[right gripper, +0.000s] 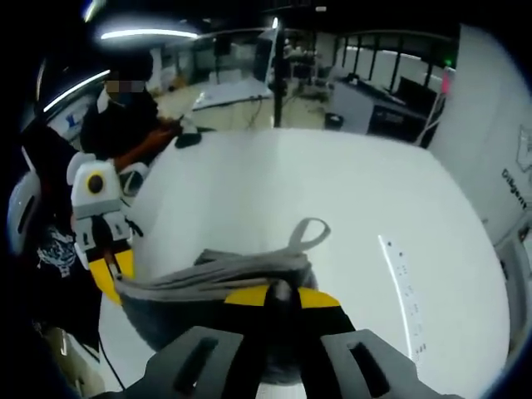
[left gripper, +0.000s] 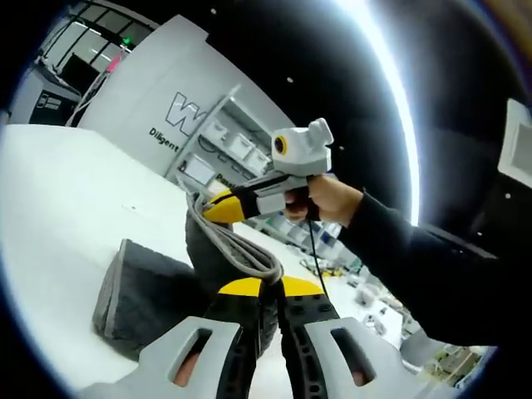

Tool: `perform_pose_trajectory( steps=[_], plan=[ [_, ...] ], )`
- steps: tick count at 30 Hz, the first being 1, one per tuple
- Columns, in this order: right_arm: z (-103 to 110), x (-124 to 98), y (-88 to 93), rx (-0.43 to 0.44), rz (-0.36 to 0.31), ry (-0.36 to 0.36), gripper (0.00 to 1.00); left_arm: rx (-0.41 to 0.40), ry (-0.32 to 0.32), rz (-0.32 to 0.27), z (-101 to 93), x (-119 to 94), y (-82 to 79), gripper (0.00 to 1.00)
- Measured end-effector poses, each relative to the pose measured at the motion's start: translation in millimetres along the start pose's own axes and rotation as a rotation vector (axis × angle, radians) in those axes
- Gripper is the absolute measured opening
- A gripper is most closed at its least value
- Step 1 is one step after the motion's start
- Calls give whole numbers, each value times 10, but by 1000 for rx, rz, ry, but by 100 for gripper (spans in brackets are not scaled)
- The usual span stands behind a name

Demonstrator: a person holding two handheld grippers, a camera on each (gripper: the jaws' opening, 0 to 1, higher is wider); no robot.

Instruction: Open the folded towel by lifting each exposed corner and separating the folded layers until the towel lies flat within the target outline without major curled edges

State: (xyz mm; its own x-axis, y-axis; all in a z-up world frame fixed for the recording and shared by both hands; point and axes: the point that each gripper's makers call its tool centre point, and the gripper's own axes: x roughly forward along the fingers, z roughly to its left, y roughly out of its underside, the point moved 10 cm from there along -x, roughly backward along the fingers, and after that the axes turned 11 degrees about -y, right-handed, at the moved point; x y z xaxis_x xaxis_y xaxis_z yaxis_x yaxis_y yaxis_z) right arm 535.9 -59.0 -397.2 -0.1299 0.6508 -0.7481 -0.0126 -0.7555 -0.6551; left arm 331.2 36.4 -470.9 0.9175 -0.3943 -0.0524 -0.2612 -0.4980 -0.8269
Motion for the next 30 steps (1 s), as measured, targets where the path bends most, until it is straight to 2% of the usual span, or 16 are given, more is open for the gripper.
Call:
perform_pose_trajectory(
  steps=[8, 18, 27, 30],
  plan=[
    [-4, -62, 48, 9, -20, 9, 7, 30, 12, 5, -41, 50, -19, 4],
    [-17, -149, 116, 20, -28, 17, 7, 31, 32, 19, -84, 118, -12, 4],
    [-24, -219, 229, 36, -37, 22, 7, 68, 53, 36, -148, 209, 11, 4],
    [-117, -276, 251, 41, -42, 21, 7, 72, 62, 43, -173, 231, 26, 4]
  ],
)
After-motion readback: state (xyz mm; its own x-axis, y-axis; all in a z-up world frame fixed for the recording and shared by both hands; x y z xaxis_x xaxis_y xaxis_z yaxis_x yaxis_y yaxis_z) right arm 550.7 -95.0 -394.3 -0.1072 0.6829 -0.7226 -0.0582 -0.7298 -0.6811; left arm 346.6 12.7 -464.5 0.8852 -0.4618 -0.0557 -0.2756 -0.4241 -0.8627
